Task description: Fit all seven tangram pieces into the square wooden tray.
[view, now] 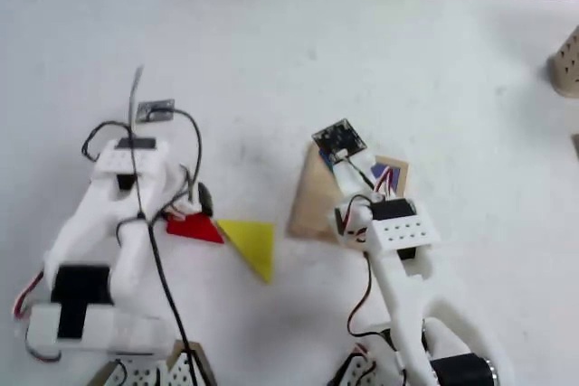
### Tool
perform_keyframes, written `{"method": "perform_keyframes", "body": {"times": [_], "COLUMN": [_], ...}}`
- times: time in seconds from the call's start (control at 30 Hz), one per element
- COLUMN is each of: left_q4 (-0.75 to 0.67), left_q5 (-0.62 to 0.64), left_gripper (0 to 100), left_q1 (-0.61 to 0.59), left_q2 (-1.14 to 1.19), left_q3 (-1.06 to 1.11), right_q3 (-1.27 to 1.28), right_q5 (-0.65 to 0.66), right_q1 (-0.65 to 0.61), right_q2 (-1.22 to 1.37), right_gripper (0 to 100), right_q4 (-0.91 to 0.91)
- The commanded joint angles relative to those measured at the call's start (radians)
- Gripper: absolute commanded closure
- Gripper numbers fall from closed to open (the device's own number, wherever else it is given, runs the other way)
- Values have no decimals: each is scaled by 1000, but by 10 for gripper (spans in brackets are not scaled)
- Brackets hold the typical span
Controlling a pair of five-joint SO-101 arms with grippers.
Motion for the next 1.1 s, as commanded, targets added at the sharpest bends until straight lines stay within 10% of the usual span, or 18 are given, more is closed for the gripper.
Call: {"method": "perform_keyframes", "body": {"times": [0.0,0.83,1.07], "left_q4": [-21,44,155], "left_q5": [-20,-23,-186], "left_gripper": [702,591,942], "left_q1": [21,12,54], "left_q2": [-150,-369,-498], "left_q3": [106,161,166], "right_q3": [-11,-8,-8], "right_q5": [17,20,20], "right_q1": [-2,-2,-2], "right_q2": [-27,-27,-27], "right_gripper": [980,978,978], "right_q4": [12,8,8]}}
